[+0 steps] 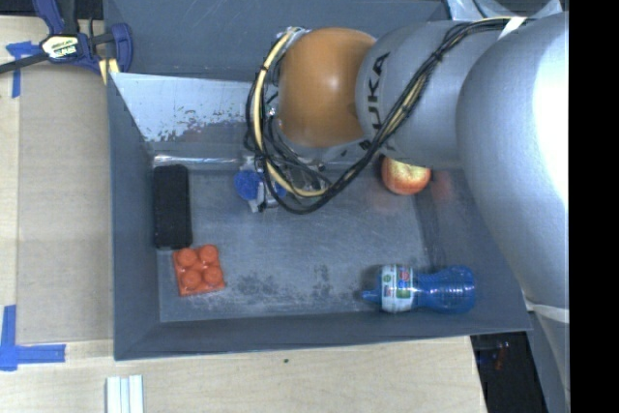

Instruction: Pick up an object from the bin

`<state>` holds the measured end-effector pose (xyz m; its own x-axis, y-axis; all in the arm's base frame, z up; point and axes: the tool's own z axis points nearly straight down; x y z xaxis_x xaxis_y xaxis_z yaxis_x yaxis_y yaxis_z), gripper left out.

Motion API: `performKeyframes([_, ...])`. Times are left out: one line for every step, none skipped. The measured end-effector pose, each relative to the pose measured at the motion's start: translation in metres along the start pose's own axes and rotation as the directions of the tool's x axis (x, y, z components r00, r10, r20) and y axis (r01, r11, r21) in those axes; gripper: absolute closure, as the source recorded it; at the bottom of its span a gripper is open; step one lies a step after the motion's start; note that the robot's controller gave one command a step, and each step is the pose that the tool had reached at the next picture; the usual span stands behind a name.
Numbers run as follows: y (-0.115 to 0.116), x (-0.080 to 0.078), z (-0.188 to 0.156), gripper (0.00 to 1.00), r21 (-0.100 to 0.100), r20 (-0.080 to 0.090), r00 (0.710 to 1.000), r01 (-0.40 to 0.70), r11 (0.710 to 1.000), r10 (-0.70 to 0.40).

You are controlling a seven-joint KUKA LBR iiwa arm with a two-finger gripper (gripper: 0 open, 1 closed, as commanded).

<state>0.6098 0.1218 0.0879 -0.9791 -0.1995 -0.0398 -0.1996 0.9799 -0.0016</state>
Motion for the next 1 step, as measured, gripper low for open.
performKeyframes([-0.0176,0.0018,-0.0030,1.00,0.001,0.007,0.988,0.155,0.988,-0.155])
